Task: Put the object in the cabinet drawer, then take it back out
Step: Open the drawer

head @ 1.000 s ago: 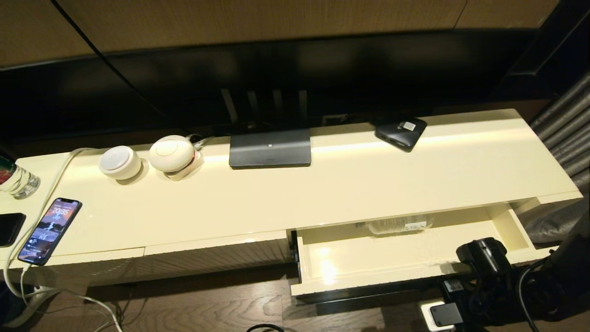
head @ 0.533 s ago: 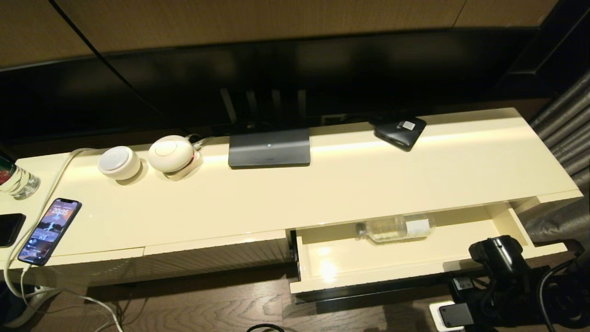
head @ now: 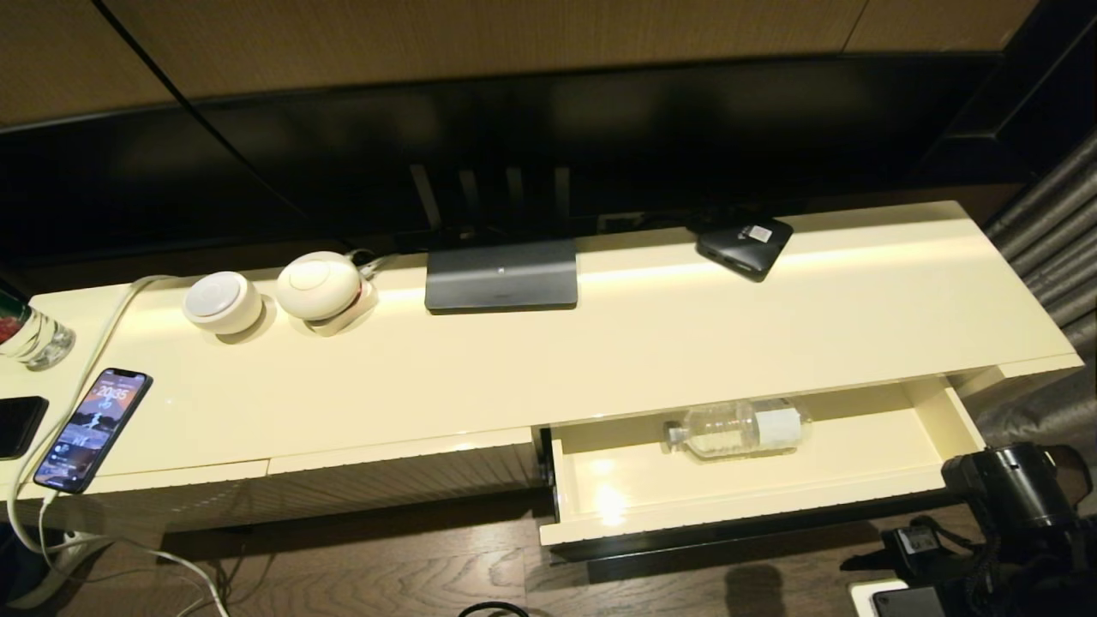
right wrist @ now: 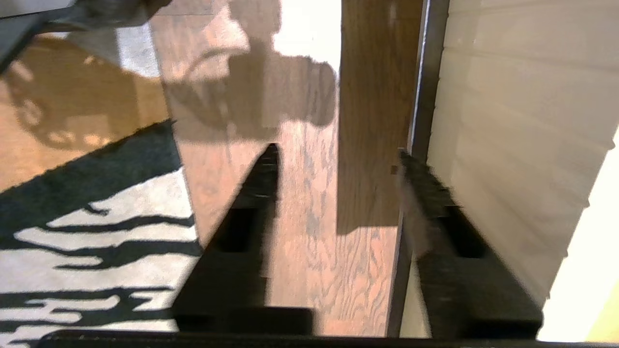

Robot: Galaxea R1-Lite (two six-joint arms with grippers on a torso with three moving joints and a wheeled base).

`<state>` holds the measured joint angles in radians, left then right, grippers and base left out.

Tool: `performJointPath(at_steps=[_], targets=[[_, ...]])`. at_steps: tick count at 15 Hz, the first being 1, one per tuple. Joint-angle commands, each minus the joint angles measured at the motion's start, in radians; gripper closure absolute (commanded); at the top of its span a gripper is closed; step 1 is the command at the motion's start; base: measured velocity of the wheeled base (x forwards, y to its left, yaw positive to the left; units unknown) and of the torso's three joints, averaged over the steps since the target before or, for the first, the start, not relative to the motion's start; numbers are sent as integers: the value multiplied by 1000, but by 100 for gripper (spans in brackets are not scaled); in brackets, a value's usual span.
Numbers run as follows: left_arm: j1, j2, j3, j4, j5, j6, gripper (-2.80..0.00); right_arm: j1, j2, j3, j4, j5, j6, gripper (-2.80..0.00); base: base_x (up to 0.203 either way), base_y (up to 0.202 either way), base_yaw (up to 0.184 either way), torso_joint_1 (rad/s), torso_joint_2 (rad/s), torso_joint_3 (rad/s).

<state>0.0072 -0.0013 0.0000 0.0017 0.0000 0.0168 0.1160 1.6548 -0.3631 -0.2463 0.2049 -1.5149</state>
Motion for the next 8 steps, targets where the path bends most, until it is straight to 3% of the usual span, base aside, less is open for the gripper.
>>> performJointPath(at_steps=[1,5,8], targets=[[0,1,3,0,0,0,0,-14,-132,25,37,2,-8,0,0,0,0,0,0,0],[0,1,3,0,0,0,0,-76,-317,37,239,10,-7,0,0,0,0,0,0,0],[0,1,3,0,0,0,0,-140,-417,-36,467,58,-7,0,0,0,0,0,0,0]])
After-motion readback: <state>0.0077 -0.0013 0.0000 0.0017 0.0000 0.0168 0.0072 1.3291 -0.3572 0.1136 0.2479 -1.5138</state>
